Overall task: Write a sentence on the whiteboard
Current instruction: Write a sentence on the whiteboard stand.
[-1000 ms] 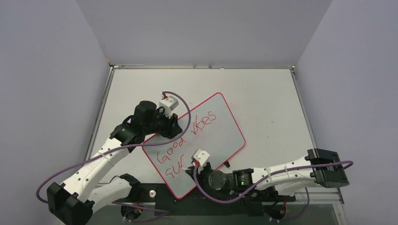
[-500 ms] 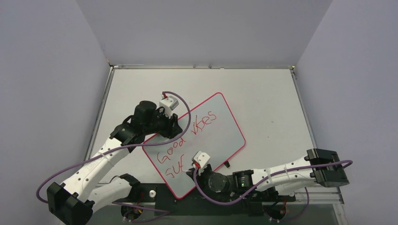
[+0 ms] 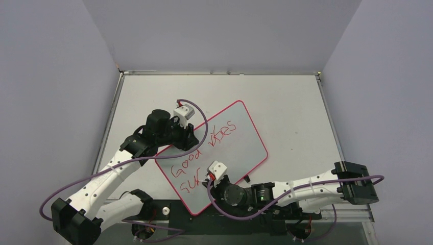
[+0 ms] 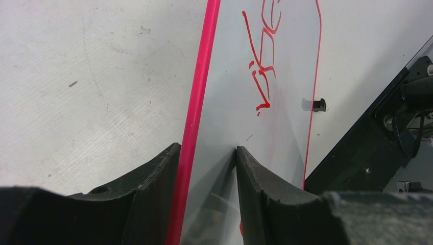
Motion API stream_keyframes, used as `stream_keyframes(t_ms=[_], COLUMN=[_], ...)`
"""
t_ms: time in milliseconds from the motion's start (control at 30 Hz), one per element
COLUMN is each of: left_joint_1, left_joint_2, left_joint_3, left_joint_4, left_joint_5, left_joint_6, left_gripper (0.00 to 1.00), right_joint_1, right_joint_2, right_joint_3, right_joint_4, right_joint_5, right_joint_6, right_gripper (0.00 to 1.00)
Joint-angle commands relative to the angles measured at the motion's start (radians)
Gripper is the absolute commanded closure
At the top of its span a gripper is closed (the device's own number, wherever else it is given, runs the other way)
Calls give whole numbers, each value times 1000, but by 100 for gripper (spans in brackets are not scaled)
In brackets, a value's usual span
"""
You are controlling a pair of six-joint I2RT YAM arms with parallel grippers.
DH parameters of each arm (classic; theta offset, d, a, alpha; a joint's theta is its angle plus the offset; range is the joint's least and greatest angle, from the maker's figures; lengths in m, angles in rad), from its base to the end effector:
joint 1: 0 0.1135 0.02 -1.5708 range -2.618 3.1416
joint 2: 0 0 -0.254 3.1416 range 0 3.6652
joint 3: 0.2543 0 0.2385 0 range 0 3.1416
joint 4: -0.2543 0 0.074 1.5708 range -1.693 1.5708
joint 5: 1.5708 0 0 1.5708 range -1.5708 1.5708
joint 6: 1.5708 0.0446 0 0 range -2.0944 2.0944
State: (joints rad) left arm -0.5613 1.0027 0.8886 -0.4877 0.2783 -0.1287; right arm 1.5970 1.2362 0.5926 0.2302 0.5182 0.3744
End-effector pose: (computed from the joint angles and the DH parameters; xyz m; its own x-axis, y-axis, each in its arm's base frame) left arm 0.1762 -0.1253 0.2948 -0.5656 0.2099 -0.7975 0.6362 0.7264 -0.2600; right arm 0.0153 0.2610 0.2176 -0.3121 -0.2163 -0.9251 -0.8232 0.5477 0.1497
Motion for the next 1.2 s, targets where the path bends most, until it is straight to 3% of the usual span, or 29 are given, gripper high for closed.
stream_keyframes(t_ms=[0, 700, 1167], left_joint_1=[-2, -3, -3], left_joint_2=[0, -3, 5], left_joint_3=[20, 22, 22], left_joint_4=[23, 21, 16], left_joint_5=[-76, -82, -98], left_joint_6=[37, 39, 41], left_gripper=[100, 100, 100], right_joint_1=[-36, -86, -68], right_joint_2=[-9, -20, -182], right_joint_3=[34, 89, 95], right_joint_4=[-18, -118, -176], right_joint_5=[69, 152, 188], right_joint_6=[-34, -58, -71], right_gripper=[100, 100, 100])
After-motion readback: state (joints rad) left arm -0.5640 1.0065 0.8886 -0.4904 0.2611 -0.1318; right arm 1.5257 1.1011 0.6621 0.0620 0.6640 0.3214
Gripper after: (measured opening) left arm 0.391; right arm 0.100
